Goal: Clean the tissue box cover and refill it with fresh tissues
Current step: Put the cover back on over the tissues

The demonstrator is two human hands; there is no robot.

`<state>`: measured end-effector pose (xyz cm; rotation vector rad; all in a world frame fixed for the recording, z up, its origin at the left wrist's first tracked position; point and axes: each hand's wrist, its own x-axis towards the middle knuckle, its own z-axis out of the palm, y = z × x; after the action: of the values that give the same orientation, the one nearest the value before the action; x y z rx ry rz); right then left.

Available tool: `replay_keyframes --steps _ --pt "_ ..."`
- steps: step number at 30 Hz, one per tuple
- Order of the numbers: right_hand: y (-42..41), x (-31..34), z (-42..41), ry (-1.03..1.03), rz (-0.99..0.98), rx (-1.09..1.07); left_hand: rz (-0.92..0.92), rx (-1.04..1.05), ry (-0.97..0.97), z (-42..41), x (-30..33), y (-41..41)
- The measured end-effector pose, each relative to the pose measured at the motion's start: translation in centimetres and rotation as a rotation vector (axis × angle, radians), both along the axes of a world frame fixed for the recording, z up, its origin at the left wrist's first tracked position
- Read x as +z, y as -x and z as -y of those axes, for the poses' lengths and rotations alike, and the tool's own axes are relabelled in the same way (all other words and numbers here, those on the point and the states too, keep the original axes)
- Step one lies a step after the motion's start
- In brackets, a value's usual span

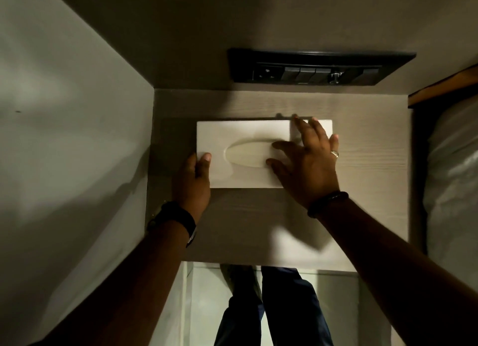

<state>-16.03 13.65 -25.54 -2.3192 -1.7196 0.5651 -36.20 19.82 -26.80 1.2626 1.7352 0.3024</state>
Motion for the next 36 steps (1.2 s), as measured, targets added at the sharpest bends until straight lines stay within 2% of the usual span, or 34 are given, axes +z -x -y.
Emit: replay_keyframes --steps 9,15,20,23,27,29,30,33,36 --pt "1.1 -0.1 -0.7 -0.039 0.022 -0.084 -0.009 -0.043 -0.025 -0.1 -0.4 0.4" --pt "0.9 -0.2 -0.2 -0.076 -0.038 -0.061 -0.025 -0.047 -0.005 -0.1 -0.4 0.3" --pt "-0.3 1.0 1.6 -0.098 -0.174 -0.090 -0.065 -0.098 0.037 -0.3 0.2 0.7" --pt "-1.9 4.0 4.8 -0.099 -0.290 -0.272 -0.139 -0.124 0.014 0.0 2.1 0.5" --pt "-5.2 11.4 13.5 -0.241 -0.217 -0.535 -0.198 -0.268 -0.112 4.2 6.4 -1.4" --pt "-6.5 15.3 19.0 -0.275 -0.174 -0.659 -0.205 -0.404 -0.165 7.9 8.9 -3.7" --pt "-7.1 17.1 22.1 -0.275 -0.149 -0.727 -0.154 -0.483 -0.166 10.2 10.6 -5.3" --pt "-9.0 20.9 31.2 -0.365 -0.081 -0.942 0.071 -0.648 0.019 18.3 15.0 -10.6" --pt "-10.7 23.5 38.9 -0.439 -0.058 -1.168 0.205 -0.849 0.057 26.2 17.9 -16.0"
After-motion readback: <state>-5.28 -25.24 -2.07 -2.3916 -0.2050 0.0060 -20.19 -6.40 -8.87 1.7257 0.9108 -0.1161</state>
